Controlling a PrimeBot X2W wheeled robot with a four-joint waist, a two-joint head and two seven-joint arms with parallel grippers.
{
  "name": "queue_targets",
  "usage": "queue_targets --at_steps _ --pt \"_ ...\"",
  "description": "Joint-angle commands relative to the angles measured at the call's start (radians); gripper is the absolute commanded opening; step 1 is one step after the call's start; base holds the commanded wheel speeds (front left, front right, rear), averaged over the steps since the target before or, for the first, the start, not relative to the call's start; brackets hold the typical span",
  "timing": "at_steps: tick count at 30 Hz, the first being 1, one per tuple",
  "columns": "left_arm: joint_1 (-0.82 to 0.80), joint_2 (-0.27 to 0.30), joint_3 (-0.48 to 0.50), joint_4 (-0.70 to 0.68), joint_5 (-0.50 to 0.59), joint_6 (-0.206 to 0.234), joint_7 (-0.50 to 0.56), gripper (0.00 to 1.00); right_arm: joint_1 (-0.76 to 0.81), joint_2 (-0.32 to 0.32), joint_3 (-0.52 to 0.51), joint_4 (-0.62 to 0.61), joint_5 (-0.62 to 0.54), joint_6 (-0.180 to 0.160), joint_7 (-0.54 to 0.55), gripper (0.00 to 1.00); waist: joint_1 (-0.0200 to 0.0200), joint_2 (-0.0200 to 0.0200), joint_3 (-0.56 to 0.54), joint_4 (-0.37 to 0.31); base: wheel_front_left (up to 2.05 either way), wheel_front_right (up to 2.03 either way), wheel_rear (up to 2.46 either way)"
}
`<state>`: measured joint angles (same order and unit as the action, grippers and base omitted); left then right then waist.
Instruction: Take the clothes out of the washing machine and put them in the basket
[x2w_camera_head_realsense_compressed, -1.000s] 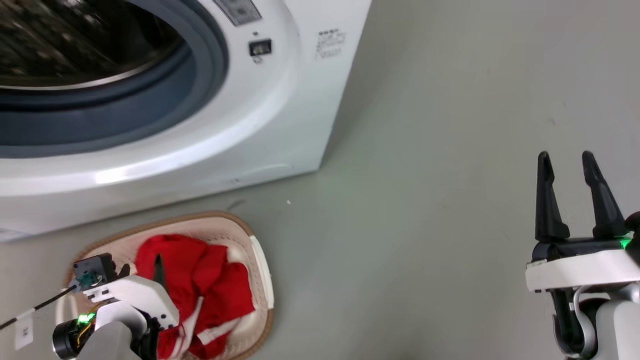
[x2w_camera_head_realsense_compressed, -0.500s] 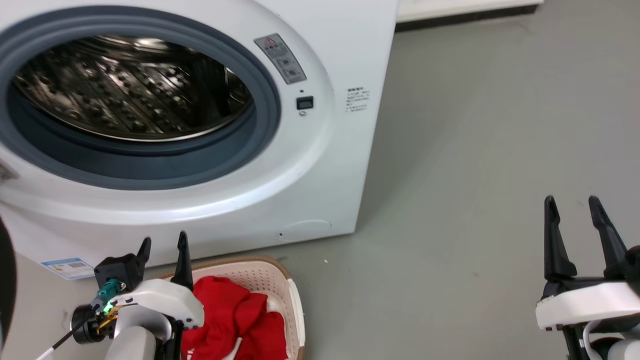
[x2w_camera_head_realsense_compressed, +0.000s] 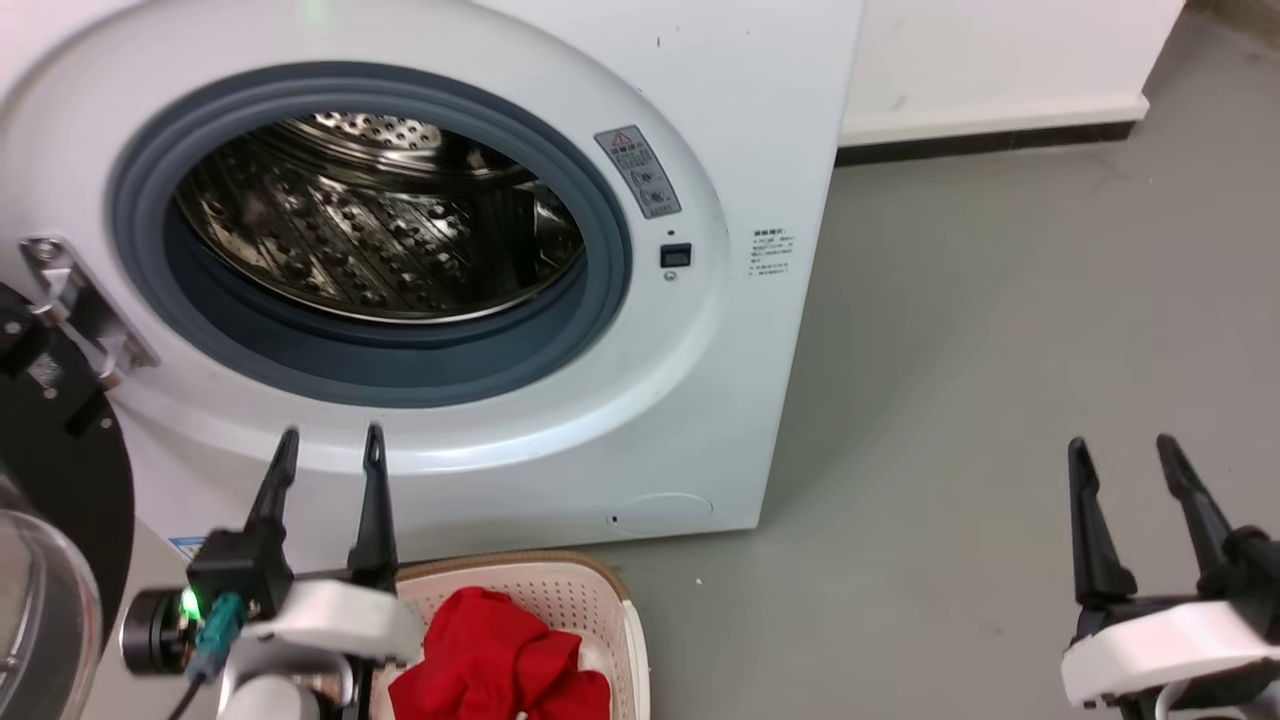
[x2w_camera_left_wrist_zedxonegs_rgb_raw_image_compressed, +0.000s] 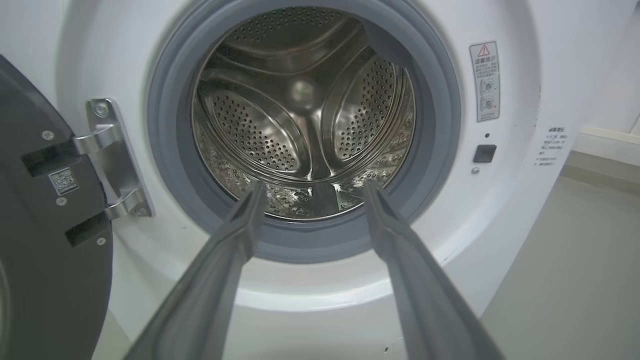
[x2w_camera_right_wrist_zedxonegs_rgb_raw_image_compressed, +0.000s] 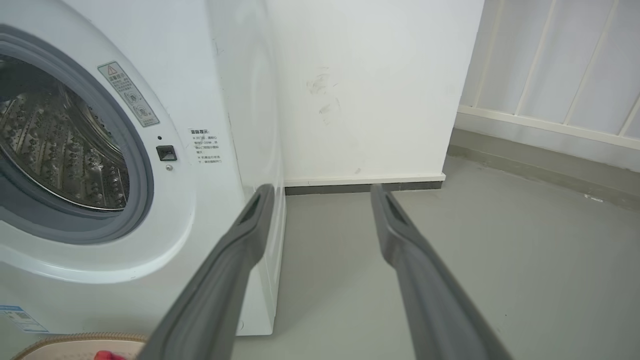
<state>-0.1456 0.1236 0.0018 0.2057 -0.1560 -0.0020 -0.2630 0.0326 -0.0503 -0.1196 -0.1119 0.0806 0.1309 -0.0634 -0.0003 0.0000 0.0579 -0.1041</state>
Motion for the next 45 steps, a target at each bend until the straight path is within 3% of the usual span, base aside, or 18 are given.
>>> queue_targets --at_steps 1,14,39,40,45 --pt "0.04 0.009 -0.004 -0.017 0.01 0.008 0.002 1.0 0.025 0.0 0.004 -0.005 -0.012 0.0 0.006 1.0 0.0003 0.0 -0.023 0.013 0.0 0.0 0.0" --pt "0.186 0.004 -0.025 -0.117 0.004 0.03 0.072 1.0 0.087 0.0 0.04 -0.027 -0.033 0.0 0.023 1.0 0.0003 0.0 -0.09 0.07 0.0 0.0 0.0" --pt "0.171 0.029 -0.044 -0.144 -0.008 0.04 0.081 1.0 0.07 0.0 0.046 -0.009 -0.019 0.0 0.011 1.0 0.0003 0.0 -0.072 0.078 0.0 0.0 0.0" --pt "0.181 0.024 -0.043 -0.137 -0.007 0.038 0.084 0.0 0.075 0.0 0.046 -0.009 -0.019 0.0 0.011 0.0 0.0003 0.0 -0.072 0.078 0.0 0.0 0.0" --pt "0.167 0.016 -0.025 -0.105 -0.079 0.029 0.109 0.0 0.072 0.0 0.052 0.014 0.064 0.0 0.012 0.0 0.0003 0.0 -0.071 0.079 0.0 0.0 0.0"
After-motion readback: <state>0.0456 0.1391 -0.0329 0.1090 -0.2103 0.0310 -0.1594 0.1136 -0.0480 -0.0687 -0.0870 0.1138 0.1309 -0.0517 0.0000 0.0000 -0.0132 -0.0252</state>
